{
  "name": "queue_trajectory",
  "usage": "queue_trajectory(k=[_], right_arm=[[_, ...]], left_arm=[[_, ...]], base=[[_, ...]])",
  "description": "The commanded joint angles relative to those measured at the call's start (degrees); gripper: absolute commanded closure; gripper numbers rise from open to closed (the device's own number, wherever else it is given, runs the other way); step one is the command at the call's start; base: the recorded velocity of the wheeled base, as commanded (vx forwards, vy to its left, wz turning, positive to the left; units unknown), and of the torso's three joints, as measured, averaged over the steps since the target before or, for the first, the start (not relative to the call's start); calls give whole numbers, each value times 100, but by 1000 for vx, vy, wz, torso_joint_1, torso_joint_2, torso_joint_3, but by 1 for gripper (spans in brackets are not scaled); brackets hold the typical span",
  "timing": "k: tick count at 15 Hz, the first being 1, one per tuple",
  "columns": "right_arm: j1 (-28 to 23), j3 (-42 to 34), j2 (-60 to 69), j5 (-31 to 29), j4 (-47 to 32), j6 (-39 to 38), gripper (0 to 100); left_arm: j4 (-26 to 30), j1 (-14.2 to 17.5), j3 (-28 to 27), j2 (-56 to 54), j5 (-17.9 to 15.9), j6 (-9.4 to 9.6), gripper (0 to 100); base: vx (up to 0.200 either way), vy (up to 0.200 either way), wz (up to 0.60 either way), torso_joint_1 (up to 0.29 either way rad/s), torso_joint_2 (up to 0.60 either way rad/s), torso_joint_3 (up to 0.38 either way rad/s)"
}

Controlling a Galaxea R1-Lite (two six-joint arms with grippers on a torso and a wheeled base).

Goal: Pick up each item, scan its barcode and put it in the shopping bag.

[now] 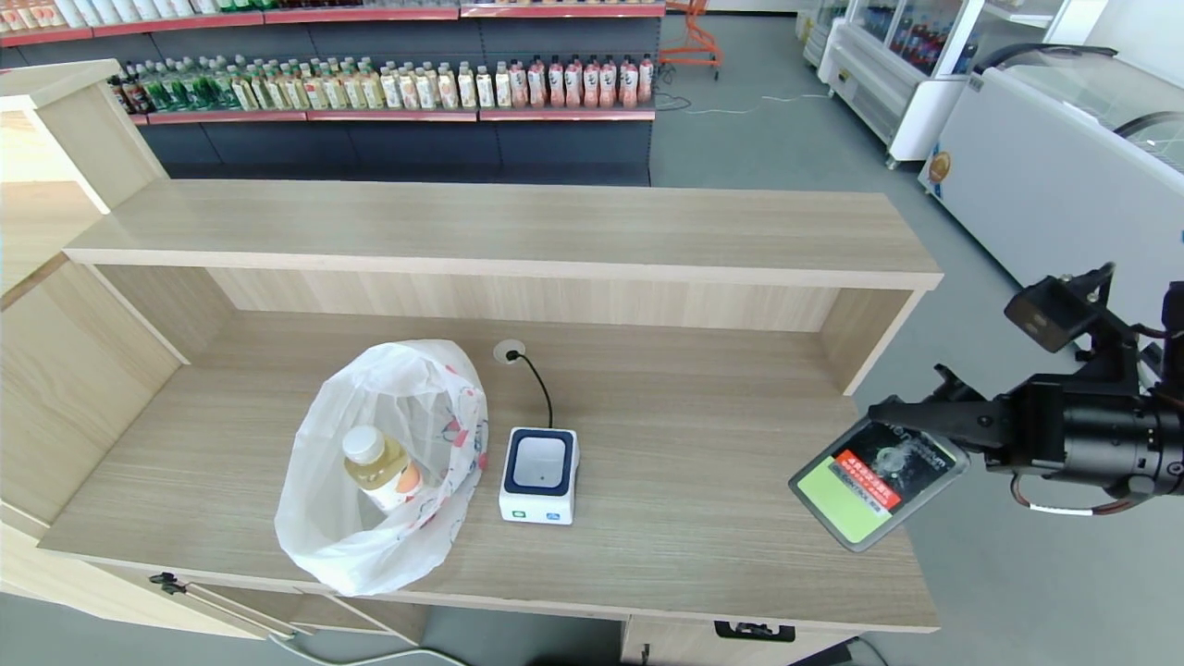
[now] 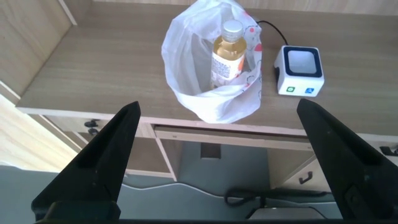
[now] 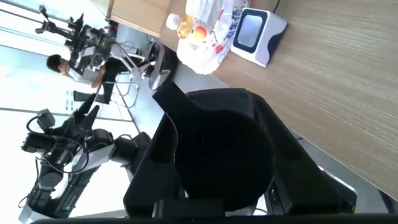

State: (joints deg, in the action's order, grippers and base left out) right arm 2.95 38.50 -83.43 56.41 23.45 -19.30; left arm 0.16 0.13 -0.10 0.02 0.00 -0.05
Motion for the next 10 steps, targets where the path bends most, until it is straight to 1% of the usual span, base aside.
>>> queue_trajectory(k=[1,2,3,4,5,8,10], right_arm=[[65,26,-42,2,1,5,100],[100,26,-50,-60,1,14,100],[197,26,-94,-314,10,31,100],[391,35,-244,-859,89,119,100],[461,26,-455,-1158,379,172,100],[558,35,-1079,-1554,1293,190,100],[628,35,-1228,-1589,1399,190,100]], left_arm=[[2,4,1,-2,0,-4,0],[2,4,1,-2,0,-4,0],[2,4,1,-2,0,-4,0],[2,4,1,-2,0,-4,0],[2,4,1,-2,0,-4,0],[2,4,1,-2,0,5,0],[2,4,1,-2,0,22,0]], base=[[0,200,0,12,12,2],[0,200,0,2,2,2],[0,200,0,-2,2,2],[0,200,0,2,7,2],[0,200,0,2,7,2],[0,200,0,1,1,4],[0,0,0,0,0,0]])
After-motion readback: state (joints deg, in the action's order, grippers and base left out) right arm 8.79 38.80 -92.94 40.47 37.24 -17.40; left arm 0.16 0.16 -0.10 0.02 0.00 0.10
